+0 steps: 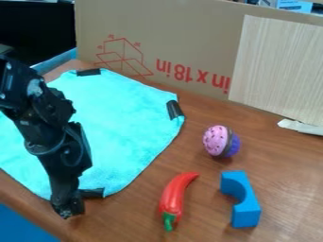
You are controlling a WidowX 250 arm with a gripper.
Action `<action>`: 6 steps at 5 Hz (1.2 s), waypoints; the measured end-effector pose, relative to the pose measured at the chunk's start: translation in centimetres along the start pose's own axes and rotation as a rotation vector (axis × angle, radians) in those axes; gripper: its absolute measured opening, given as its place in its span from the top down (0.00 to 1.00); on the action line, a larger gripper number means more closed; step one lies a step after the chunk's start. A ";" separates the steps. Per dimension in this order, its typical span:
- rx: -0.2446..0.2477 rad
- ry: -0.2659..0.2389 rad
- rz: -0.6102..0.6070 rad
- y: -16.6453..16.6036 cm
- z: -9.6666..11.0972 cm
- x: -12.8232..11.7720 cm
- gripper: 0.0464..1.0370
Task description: Fold the cloth from bottom right to top left
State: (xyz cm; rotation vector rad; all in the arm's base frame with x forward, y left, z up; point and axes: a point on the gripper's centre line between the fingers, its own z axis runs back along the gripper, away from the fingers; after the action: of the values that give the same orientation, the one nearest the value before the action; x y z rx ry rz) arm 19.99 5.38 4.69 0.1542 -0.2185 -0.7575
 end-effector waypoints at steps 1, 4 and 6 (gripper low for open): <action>0.008 0.018 0.006 0.2 -1.0 0.3 0.06; 0.060 0.036 0.050 1.2 -2.0 0.8 0.85; -0.052 0.019 0.045 -0.4 0.8 -0.7 0.96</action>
State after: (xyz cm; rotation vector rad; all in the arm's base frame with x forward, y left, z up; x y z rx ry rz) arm 19.04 5.56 5.33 0.1070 -0.1836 -0.7162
